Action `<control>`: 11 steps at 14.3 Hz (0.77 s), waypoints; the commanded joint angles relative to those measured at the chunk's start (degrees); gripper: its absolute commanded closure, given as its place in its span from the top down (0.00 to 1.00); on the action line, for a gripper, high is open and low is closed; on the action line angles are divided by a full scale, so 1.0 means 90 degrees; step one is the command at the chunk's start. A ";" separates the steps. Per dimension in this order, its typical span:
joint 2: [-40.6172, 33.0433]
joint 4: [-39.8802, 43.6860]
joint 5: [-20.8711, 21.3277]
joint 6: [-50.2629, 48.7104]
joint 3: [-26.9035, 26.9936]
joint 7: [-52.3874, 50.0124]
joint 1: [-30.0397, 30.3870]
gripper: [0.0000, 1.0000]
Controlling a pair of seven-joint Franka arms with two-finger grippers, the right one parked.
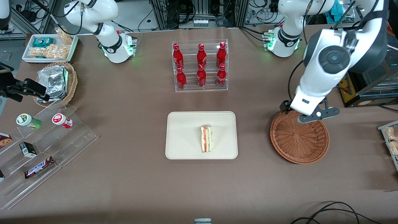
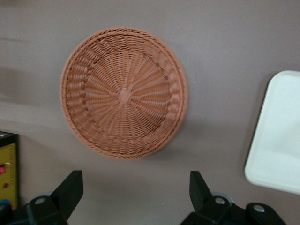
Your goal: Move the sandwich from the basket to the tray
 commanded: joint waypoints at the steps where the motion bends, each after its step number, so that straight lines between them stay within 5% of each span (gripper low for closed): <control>1: -0.0479 -0.0150 -0.0399 -0.0465 0.0502 0.1261 -0.0108 1.00; 5: -0.0714 0.0416 -0.0869 -0.1395 0.1585 0.3158 -0.0381 1.00; 11: -0.0297 0.1791 -0.0850 -0.1660 0.2164 0.3493 -0.0372 1.00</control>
